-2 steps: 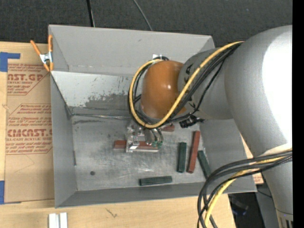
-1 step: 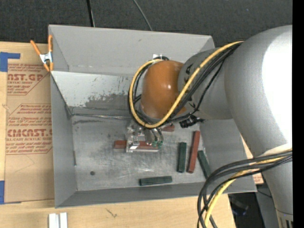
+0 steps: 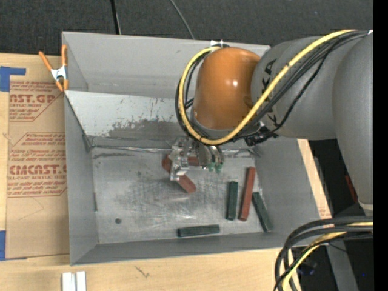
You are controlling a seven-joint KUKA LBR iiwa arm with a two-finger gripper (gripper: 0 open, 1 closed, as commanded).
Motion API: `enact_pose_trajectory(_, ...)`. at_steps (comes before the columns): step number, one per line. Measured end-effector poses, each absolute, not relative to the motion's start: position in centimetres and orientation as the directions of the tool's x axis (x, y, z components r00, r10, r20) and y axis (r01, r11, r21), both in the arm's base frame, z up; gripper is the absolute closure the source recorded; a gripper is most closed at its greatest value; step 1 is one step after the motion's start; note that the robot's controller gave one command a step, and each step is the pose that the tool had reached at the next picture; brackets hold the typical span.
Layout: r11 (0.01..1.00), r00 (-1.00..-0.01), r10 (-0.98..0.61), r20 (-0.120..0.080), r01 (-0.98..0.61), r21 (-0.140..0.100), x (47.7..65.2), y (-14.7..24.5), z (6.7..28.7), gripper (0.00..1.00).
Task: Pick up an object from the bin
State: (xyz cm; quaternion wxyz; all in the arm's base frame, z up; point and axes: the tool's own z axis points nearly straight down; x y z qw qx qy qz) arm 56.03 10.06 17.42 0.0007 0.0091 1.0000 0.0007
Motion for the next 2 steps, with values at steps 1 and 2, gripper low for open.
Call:
enact_pose_trajectory(1,1.000,-1.000,0.018,-0.001,0.018,0.002,56.0,10.1,17.4,1.00)
enact_pose_trajectory(2,1.000,-1.000,0.000,-0.001,0.000,0.001,55.6,10.0,20.1,1.00)
